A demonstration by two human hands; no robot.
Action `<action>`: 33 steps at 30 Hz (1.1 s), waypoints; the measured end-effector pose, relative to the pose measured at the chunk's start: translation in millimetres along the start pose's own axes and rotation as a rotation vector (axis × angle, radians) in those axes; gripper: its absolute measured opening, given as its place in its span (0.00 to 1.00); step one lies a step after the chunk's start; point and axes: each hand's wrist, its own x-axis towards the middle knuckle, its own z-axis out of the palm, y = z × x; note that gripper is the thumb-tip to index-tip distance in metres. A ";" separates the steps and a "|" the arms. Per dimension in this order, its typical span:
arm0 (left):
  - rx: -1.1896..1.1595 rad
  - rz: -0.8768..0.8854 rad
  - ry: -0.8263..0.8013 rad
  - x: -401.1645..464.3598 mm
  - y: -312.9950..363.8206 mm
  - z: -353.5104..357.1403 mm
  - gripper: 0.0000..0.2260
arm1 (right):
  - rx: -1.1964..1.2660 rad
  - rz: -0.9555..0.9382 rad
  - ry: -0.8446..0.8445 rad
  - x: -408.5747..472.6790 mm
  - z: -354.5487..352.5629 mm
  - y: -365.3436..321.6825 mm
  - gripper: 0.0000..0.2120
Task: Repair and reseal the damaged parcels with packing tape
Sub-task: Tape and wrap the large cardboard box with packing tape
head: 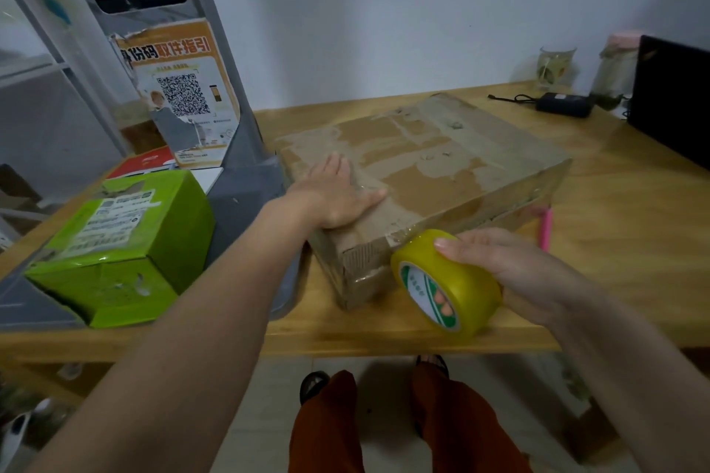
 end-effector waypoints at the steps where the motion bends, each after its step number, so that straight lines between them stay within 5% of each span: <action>1: -0.012 -0.050 0.014 2.1 5.8 -0.4 0.41 | 0.013 0.004 0.004 -0.3 0.8 1.3 0.24; 9: 0.024 0.348 0.191 -41.9 29.6 29.5 0.26 | 0.122 -0.011 -0.043 0.4 3.5 11.9 0.25; 13: -0.097 0.271 0.306 -47.6 25.2 33.9 0.27 | 0.195 0.001 0.048 3.5 -0.2 22.9 0.25; 18: -0.291 0.113 0.202 -46.2 3.9 32.7 0.40 | 0.482 0.106 0.542 18.2 -8.3 33.1 0.18; 24: -0.319 0.308 0.090 -48.9 -18.3 34.6 0.47 | 0.714 0.188 0.593 33.3 5.8 7.4 0.07; 28: -0.559 0.149 0.301 -50.7 -8.3 48.4 0.36 | 0.733 0.235 0.567 38.2 8.7 3.7 0.09; 33: -0.558 0.096 0.363 -50.9 -10.6 55.9 0.32 | 0.659 0.254 0.498 43.4 6.3 15.4 0.09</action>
